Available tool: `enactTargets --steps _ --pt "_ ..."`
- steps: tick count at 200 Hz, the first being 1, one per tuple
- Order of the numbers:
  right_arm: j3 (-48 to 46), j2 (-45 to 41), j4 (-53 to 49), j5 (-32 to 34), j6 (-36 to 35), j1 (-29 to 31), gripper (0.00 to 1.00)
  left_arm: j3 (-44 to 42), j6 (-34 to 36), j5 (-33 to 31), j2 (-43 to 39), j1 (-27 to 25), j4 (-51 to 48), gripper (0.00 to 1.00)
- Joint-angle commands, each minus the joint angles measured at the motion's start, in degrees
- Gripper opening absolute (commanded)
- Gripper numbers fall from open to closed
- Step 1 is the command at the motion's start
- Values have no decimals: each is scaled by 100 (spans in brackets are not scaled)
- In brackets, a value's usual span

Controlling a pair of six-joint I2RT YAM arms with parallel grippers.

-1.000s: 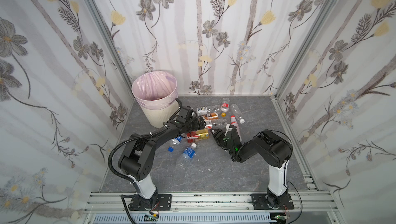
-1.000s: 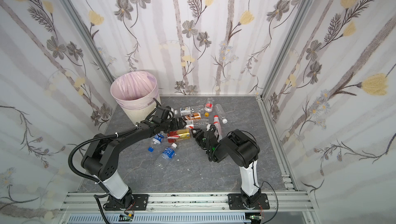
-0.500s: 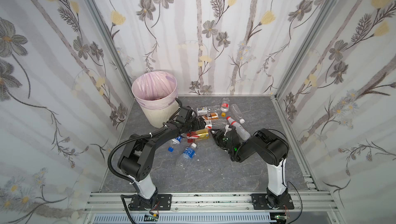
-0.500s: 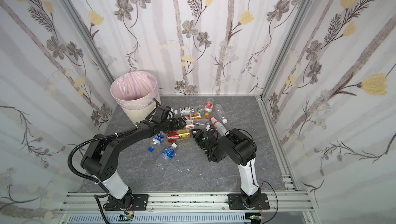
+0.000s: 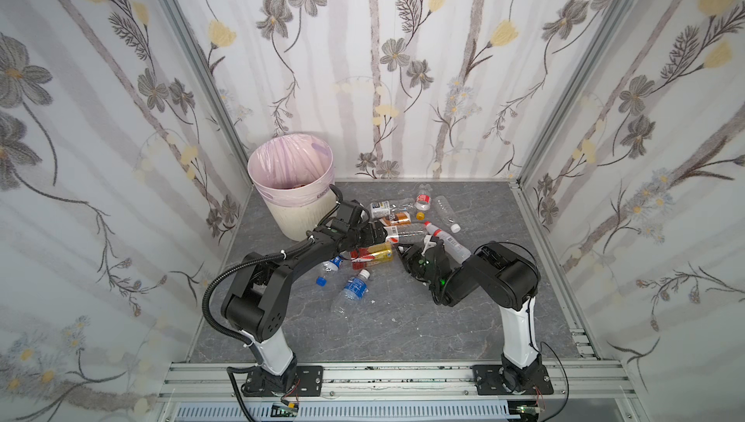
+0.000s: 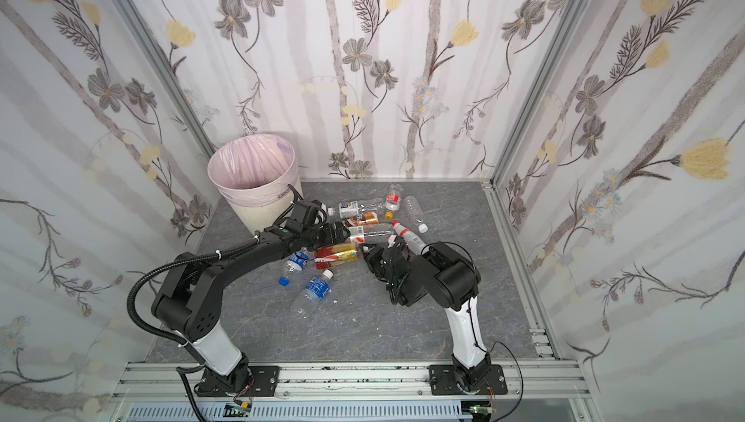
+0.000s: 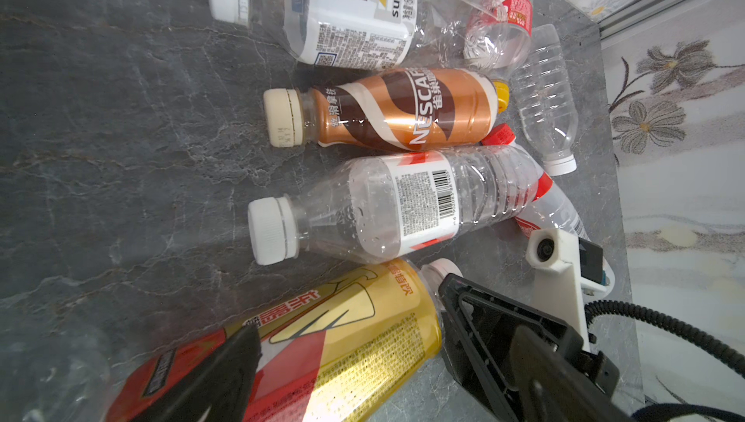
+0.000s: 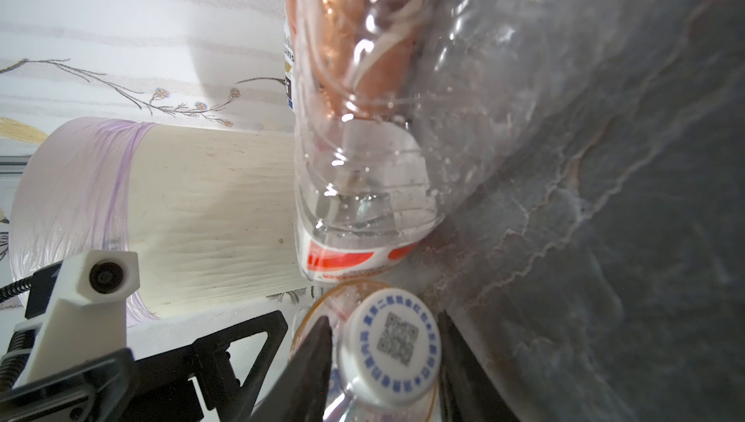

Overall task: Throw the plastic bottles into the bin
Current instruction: 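Close the right gripper on the tea bottle cap and lift it slightly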

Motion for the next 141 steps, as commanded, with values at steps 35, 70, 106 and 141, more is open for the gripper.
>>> enactTargets --steps 35,70,106,141 --pt "16 -4 370 141 144 10 38 -9 33 -71 -67 -1 -31 100" --pt "-39 -42 437 186 149 6 34 6 50 -97 -98 7 -29 100" --pt "-146 -220 556 244 79 4 34 61 84 -106 -158 6 -55 100" --pt "-215 -589 403 387 -187 11 33 200 171 -132 -400 7 -116 100"
